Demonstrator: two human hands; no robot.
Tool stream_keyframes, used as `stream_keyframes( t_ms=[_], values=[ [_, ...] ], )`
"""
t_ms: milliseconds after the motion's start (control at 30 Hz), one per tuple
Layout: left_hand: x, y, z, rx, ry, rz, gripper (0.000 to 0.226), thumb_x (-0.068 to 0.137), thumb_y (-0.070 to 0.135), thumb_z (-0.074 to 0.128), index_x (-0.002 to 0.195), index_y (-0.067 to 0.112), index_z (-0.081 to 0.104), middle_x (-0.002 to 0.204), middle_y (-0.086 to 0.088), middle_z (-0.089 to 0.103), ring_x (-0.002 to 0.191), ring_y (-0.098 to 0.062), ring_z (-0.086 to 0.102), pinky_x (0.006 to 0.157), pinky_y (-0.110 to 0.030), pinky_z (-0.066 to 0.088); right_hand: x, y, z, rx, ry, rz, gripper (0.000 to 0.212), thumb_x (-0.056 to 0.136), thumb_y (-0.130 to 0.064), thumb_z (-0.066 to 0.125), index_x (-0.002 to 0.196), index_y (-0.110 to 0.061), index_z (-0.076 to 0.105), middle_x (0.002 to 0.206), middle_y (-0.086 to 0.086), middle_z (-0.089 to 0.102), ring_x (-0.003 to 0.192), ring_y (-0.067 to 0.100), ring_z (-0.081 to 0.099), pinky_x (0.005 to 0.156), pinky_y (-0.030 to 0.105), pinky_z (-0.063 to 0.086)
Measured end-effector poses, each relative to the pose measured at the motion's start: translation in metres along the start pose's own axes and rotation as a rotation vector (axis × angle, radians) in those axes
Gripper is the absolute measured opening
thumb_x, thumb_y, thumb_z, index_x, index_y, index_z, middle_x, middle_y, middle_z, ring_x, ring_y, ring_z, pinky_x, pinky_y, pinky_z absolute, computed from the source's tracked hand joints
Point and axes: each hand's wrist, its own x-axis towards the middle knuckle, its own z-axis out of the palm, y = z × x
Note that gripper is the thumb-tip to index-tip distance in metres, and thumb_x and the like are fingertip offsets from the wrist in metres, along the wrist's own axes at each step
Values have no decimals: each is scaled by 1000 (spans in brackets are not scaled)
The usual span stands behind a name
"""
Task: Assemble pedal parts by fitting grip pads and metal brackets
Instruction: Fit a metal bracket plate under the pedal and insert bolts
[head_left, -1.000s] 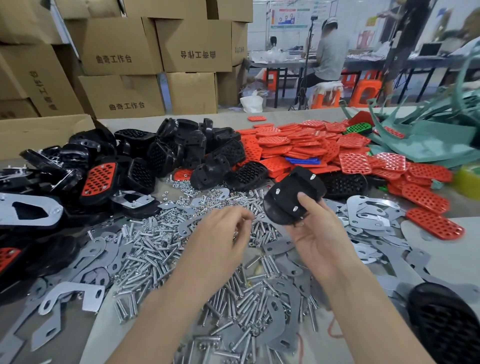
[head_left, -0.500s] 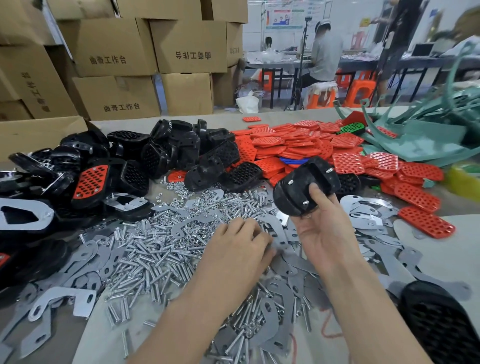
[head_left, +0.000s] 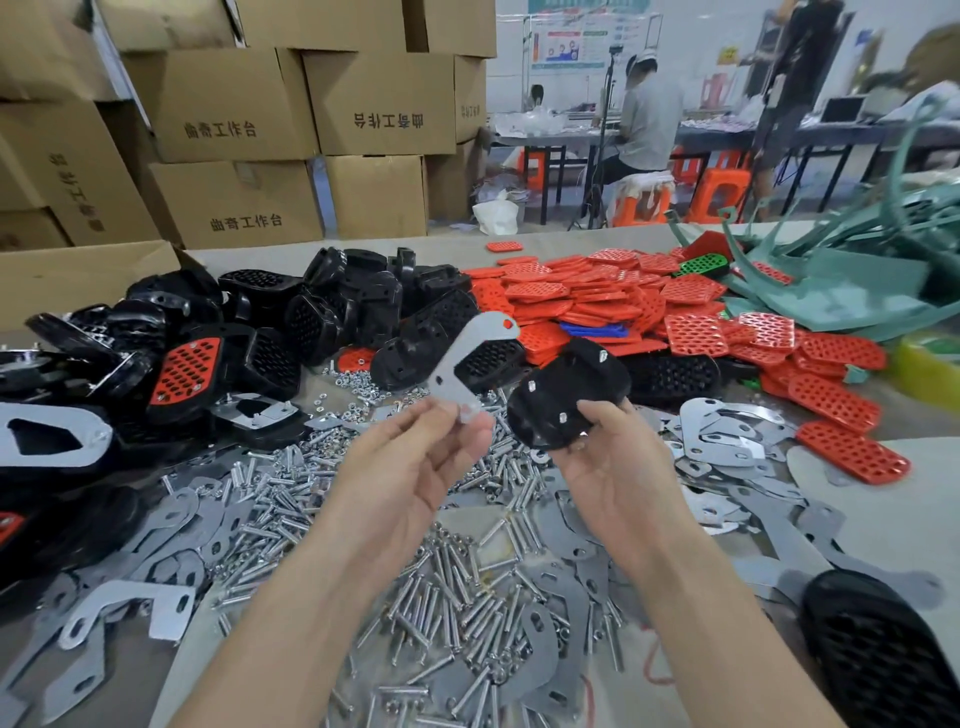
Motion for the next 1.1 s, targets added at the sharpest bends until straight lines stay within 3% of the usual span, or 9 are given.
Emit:
stream_keyframes(
  t_ms=[100, 200, 367, 500, 700, 833, 933, 1100],
  values=[
    [-2, -18, 7, 49, -52, -58, 16, 81, 7, 68, 96, 2, 66, 89, -15, 74, 76, -18, 73, 64, -24, 60, -3, 9, 6, -116, -43, 2, 43, 103, 8, 38, 134, -12, 60, 111, 13, 76, 87, 20, 75, 66, 28, 60],
    [-1, -29, 8, 108, -24, -72, 22, 80, 10, 71, 100, 5, 65, 80, -12, 71, 66, -15, 66, 60, -23, 57, -6, 15, 7, -238, -63, 18, 38, 104, 3, 42, 133, -13, 61, 110, 13, 73, 77, 19, 68, 60, 28, 54],
    [7, -30, 2, 78, 25, -32, 30, 74, 10, 74, 102, 3, 65, 77, -9, 72, 64, -14, 66, 58, -22, 56, -10, 20, 10, -308, -111, 17, 37, 105, 2, 45, 135, -12, 60, 117, 21, 72, 76, 20, 68, 61, 29, 54],
    [8, -32, -3, 136, 11, -53, 21, 79, 15, 75, 97, 4, 71, 78, -9, 69, 63, -14, 64, 60, -23, 57, -10, 23, 11, -371, -107, -16, 34, 106, 1, 45, 127, -18, 64, 103, 13, 75, 74, 19, 66, 57, 28, 52],
    [8, -34, 0, 100, 39, -107, 28, 82, 15, 73, 102, -4, 67, 74, -8, 67, 59, -13, 61, 56, -23, 55, -10, 28, 11, -439, -114, -61, 37, 105, 1, 46, 125, -23, 66, 98, 8, 77, 73, 17, 67, 60, 27, 53],
    [7, -37, 5, 94, 42, -141, 19, 96, 8, 64, 107, -6, 64, 79, -12, 73, 61, -13, 64, 57, -23, 56, -8, 29, 8, -468, -104, -81, 40, 105, -2, 46, 124, -29, 68, 98, 1, 78, 68, 8, 66, 56, 21, 51],
    [7, -36, 5, 106, 35, -133, 24, 97, 9, 63, 113, -9, 62, 82, -13, 73, 62, -13, 64, 58, -23, 57, -7, 30, 6, -490, -115, -96, 40, 104, -4, 47, 123, -31, 68, 97, -3, 78, 69, 6, 66, 58, 22, 51],
    [8, -34, 3, 138, 27, -125, 15, 94, 10, 66, 102, -3, 66, 82, -12, 74, 62, -12, 63, 56, -23, 55, -6, 30, 5, -504, -120, -107, 38, 103, -5, 48, 121, -31, 69, 101, 0, 78, 80, 10, 70, 66, 26, 54]
  ],
)
